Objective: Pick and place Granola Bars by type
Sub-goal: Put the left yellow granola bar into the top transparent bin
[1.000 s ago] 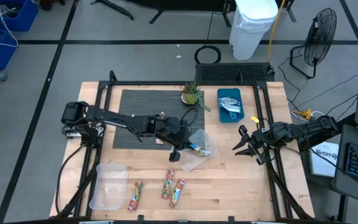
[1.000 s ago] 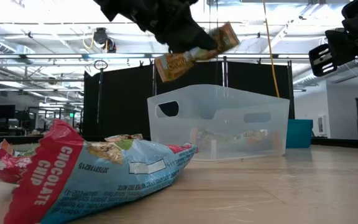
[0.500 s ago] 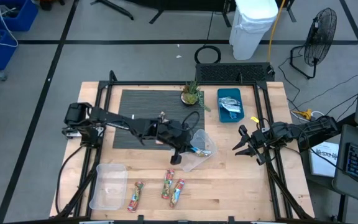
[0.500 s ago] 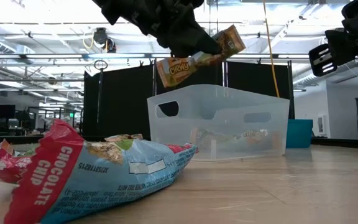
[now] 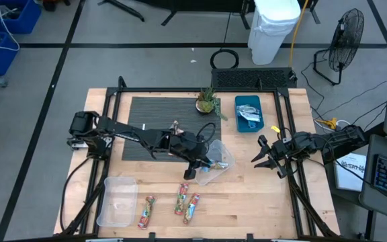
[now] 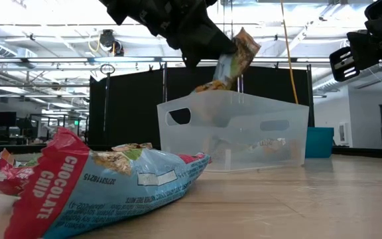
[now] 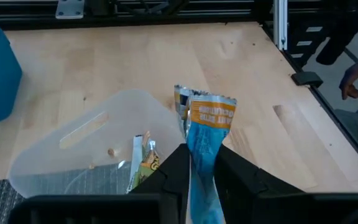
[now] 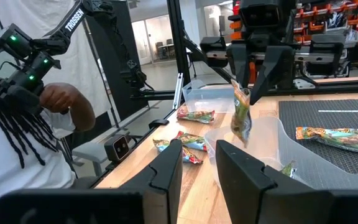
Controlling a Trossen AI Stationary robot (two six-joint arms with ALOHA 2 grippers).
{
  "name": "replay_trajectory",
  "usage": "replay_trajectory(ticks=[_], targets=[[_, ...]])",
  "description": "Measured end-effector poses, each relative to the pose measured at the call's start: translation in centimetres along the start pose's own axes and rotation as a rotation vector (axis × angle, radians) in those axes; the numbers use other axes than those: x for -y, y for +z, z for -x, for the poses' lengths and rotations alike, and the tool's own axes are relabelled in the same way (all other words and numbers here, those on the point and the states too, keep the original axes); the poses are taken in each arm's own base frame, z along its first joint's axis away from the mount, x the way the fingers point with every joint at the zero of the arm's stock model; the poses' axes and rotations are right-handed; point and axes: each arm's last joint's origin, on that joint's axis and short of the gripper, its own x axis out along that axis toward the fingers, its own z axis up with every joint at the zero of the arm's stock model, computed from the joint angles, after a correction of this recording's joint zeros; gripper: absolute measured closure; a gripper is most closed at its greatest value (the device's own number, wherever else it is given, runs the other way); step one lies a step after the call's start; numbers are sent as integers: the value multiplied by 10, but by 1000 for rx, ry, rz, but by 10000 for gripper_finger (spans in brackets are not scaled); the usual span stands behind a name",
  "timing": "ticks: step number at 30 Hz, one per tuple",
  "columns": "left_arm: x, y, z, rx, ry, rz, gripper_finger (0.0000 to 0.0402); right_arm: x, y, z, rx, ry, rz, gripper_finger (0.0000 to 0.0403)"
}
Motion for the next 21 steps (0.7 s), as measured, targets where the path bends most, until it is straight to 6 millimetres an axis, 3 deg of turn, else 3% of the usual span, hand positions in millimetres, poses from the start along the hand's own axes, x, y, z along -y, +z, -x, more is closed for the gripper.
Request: replay_trajectory(ticks=[21], targets=[[0, 0, 0, 0, 11, -2, 325, 0, 0, 0, 1, 0, 0, 314]])
